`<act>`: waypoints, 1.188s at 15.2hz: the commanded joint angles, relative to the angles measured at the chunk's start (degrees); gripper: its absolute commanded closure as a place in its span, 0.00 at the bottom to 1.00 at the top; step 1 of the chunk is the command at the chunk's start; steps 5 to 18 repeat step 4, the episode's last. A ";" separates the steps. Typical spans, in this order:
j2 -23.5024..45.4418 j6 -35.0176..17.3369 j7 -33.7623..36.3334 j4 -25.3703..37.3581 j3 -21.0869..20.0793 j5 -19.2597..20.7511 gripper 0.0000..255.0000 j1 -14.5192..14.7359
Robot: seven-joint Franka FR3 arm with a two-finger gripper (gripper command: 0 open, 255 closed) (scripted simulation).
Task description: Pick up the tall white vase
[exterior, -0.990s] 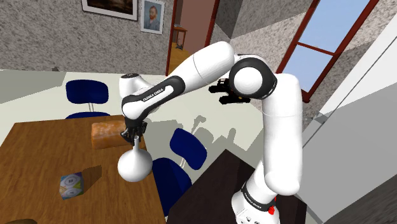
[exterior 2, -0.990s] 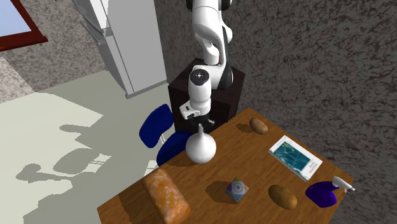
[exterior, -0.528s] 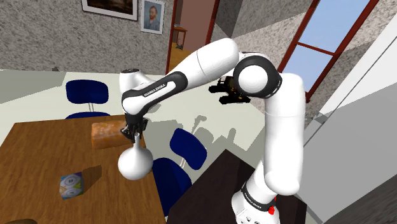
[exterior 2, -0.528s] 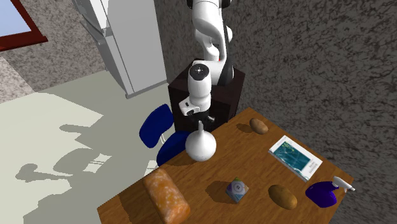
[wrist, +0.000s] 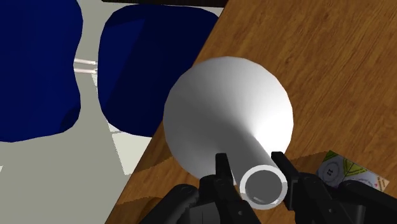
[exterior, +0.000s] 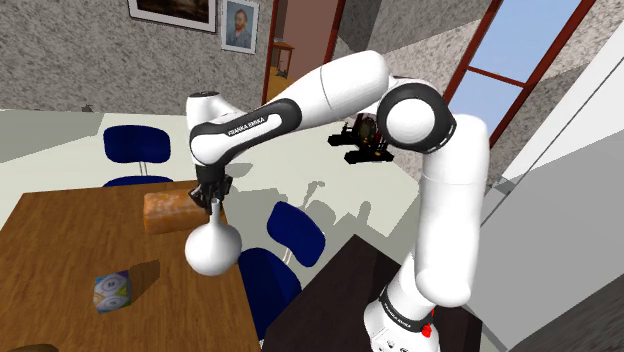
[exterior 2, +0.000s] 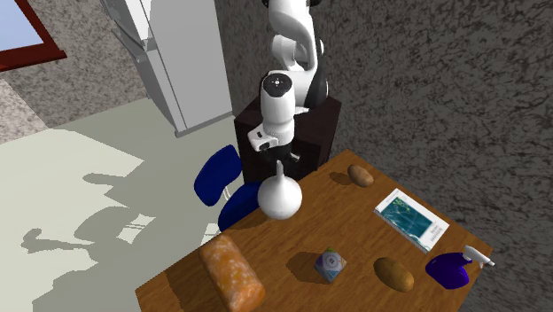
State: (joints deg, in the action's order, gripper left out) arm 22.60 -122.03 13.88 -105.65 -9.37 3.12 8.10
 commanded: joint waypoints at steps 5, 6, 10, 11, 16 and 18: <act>-1.37 2.03 -0.08 0.75 -0.14 -0.26 1.00 -0.04; -1.37 2.03 -0.08 0.75 -0.14 -0.26 1.00 -0.04; -1.37 2.03 -0.08 0.75 -0.14 -0.26 1.00 -0.04; -1.37 2.03 -0.08 0.75 -0.14 -0.26 1.00 -0.04; -1.37 2.03 -0.08 0.75 -0.14 -0.26 1.00 -0.04; -1.37 2.03 -0.08 0.75 -0.14 -0.26 1.00 -0.04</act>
